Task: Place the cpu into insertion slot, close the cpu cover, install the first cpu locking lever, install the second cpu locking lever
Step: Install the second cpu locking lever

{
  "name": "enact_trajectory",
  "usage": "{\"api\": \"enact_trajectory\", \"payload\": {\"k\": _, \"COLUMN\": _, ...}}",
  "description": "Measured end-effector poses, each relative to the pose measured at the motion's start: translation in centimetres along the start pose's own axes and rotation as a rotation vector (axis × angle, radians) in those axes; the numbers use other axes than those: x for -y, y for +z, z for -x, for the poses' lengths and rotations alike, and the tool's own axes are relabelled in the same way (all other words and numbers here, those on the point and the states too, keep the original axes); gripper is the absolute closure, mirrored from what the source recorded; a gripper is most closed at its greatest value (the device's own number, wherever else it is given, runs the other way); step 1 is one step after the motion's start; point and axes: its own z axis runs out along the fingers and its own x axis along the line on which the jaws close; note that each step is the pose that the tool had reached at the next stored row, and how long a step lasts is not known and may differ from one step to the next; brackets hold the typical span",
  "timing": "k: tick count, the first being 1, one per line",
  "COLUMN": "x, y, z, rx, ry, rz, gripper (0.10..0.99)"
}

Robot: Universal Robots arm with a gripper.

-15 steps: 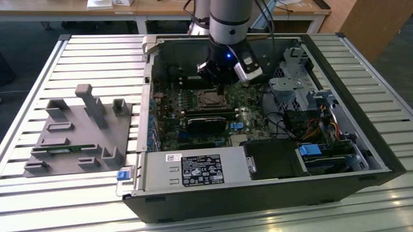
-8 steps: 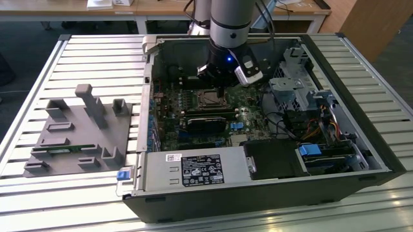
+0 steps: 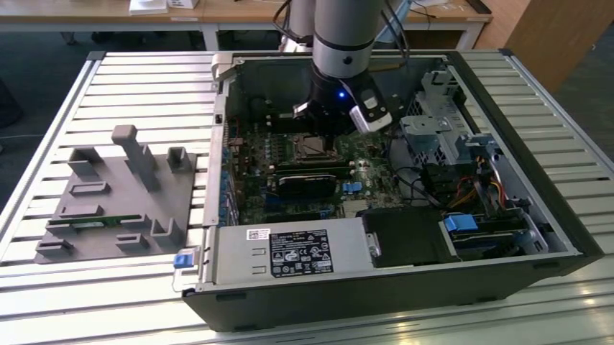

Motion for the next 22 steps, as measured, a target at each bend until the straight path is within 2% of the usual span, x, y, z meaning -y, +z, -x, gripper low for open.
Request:
{"api": "enact_trajectory", "payload": {"k": 3, "x": 0.14, "y": 0.0, "z": -0.58, "rx": -0.0001, "ry": 0.0, "rz": 0.001, "gripper": 0.98}}
{"api": "enact_trajectory", "payload": {"k": 12, "x": 0.95, "y": -0.04, "z": -3.12, "rx": 0.0, "ry": 0.0, "rz": 0.001, "gripper": 0.98}}
{"api": "enact_trajectory", "payload": {"k": 18, "x": 1.05, "y": 0.89, "z": -3.41, "rx": -0.0005, "ry": 0.0, "rz": 0.001, "gripper": 0.98}}
{"api": "enact_trajectory", "payload": {"k": 20, "x": 1.27, "y": 1.06, "z": -3.44, "rx": -0.0009, "ry": 0.0, "rz": 0.01, "gripper": 0.98}}
{"api": "enact_trajectory", "payload": {"k": 22, "x": 1.61, "y": 1.08, "z": -3.5, "rx": -0.0014, "ry": 0.0, "rz": 0.025, "gripper": 0.98}}
